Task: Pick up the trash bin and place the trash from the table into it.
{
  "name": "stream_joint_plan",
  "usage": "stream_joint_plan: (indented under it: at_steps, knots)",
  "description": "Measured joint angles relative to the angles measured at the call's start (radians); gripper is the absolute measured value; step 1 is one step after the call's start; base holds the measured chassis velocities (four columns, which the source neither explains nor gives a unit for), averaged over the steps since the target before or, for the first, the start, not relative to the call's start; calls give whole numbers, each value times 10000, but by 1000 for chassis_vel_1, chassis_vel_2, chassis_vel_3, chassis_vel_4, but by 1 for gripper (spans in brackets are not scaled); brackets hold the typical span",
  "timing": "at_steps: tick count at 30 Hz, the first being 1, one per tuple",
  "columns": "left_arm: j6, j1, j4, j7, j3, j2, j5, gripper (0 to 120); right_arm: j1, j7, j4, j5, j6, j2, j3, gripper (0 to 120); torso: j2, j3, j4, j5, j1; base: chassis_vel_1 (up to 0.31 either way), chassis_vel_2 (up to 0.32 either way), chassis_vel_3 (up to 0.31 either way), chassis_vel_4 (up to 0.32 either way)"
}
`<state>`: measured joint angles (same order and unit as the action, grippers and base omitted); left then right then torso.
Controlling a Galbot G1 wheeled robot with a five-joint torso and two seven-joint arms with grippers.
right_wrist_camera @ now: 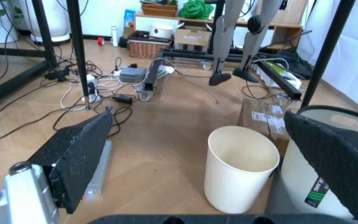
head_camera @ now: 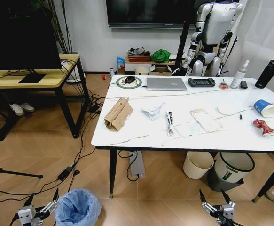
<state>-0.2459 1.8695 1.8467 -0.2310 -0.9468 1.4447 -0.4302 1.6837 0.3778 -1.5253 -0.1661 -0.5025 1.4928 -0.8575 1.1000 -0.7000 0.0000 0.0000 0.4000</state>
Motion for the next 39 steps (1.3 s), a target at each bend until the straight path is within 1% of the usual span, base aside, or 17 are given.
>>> stream_joint_plan:
  at_steps: [2, 8, 12, 13, 18, 19, 21, 24, 39]
  knots:
    - [22, 5, 10, -20, -39, -30, -5, 100, -19, -1, 26, 0, -1, 18, 6, 100, -3, 1, 0, 1, -1, 0, 0, 0, 0]
    - [36, 13, -59, -41, -35, 53, 18, 100, -50, -1, 113, -4, -79, 45, 25, 100, -197, 107, 0, 0, -87, 0, 0, 0, 0]
    - [30, 21, -74, -84, 21, 164, 135, 100, -79, 3, 180, -9, -164, 26, 42, 100, -462, 252, 0, 0, -209, 0, 0, 0, 0]
    - [30, 21, -74, -84, 21, 164, 135, 100, -79, 3, 180, -9, -164, 26, 42, 100, -462, 252, 0, 0, -209, 0, 0, 0, 0]
    - [19, 15, -109, -98, 38, 237, 230, 100, -100, 4, 219, -20, -210, -15, 48, 100, -724, 394, 0, 0, -326, 0, 0, 0, 0]
    - [16, 2, -156, -99, 37, 275, 242, 100, -117, 4, 230, -26, -222, -21, 51, 100, -851, 466, 0, 0, -382, 0, 0, 0, 0]
    - [15, -5, -173, -99, 37, 287, 243, 100, -122, 4, 234, -29, -226, -22, 51, 100, -889, 488, 0, 1, -399, 0, 0, 0, 0]
    - [8, -35, -302, -131, 30, 332, 259, 100, -157, 6, 251, -31, -234, -12, 60, 100, -1086, 597, 0, 0, -487, 0, 0, 0, 0]
    - [40, -87, -749, -602, -116, 288, 221, 100, -252, 10, 294, 111, -317, 169, 166, 100, -1828, 1025, 1, 0, -802, 0, 0, 0, 0]
